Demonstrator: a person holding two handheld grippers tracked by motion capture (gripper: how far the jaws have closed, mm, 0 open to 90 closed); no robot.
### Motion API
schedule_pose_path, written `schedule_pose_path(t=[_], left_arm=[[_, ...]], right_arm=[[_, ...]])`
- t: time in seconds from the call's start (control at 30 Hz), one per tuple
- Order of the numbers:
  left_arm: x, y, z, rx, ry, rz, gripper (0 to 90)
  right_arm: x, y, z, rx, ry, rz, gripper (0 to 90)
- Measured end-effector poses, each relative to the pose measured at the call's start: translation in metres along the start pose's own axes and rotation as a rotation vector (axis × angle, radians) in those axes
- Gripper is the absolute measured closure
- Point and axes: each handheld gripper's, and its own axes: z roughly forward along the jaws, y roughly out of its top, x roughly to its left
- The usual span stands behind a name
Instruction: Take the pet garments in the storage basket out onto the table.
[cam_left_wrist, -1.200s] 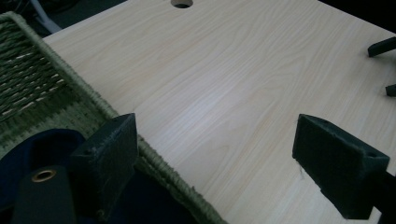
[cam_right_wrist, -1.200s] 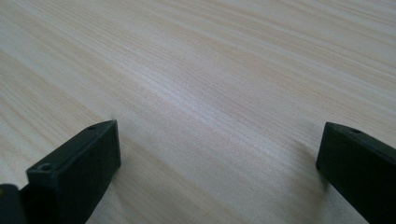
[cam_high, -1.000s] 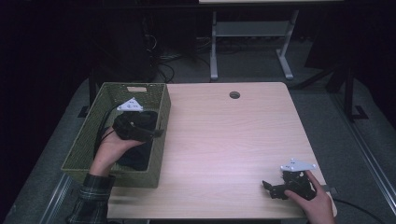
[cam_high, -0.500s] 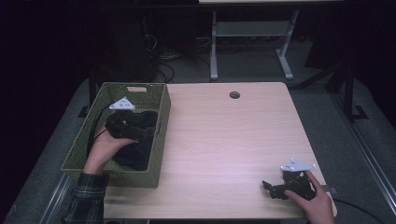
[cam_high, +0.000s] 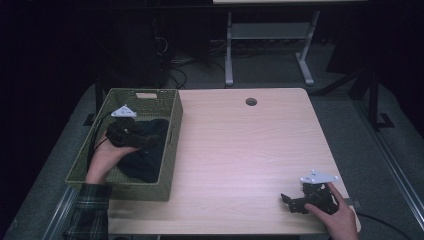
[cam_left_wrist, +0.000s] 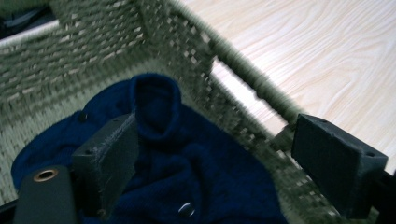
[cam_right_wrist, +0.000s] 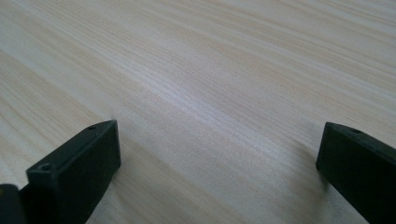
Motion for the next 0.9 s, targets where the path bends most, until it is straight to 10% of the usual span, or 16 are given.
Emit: schedule_pose_path(t=[0.9], left_arm=[[0.009, -0.026, 0.054, 0.208, 0.011, -0.042, 14.8]], right_arm=[[0.000, 0.000, 0.000, 0.000, 0.000, 0.000, 0.0]])
